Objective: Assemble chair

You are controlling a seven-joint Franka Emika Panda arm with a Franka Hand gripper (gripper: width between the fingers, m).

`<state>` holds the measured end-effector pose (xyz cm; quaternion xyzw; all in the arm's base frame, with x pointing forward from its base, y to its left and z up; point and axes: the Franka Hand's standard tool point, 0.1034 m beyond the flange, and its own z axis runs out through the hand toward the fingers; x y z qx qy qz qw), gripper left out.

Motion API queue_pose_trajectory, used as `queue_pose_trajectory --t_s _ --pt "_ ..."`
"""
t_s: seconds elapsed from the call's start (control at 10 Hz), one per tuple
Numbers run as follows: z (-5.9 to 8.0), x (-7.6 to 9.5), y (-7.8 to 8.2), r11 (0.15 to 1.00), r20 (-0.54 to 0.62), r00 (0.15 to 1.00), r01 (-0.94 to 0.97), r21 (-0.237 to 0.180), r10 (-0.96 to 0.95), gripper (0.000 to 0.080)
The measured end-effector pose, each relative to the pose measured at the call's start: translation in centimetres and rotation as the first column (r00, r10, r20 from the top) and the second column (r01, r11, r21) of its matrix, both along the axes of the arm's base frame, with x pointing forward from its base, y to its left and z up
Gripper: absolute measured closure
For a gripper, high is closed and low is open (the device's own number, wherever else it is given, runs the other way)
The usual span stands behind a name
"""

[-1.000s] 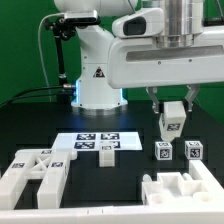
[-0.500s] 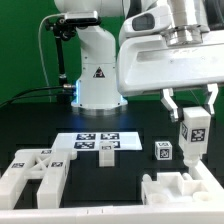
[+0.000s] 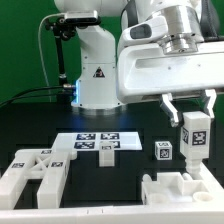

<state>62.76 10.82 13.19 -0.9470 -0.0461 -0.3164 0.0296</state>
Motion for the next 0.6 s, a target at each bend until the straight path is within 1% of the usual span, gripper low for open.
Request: queue_pose_trajectory --t_s 0.1,0.2,0.3,0.6 --pt "0.0 1.1 0.2 1.000 0.002 1.000 -0.005 -0.002 0.005 0.0512" --pt "-0.7 1.5 0.3 1.000 0.011 1.000 -0.004 -0.001 0.004 0.0512" --pt "-1.6 1.5 0.5 1.000 0.007 1.000 -0.006 -0.002 0.006 0.0512" --pt "-3.1 1.2 0.6 1.000 -0.008 1.000 -0.006 -0.005 0.006 0.0512"
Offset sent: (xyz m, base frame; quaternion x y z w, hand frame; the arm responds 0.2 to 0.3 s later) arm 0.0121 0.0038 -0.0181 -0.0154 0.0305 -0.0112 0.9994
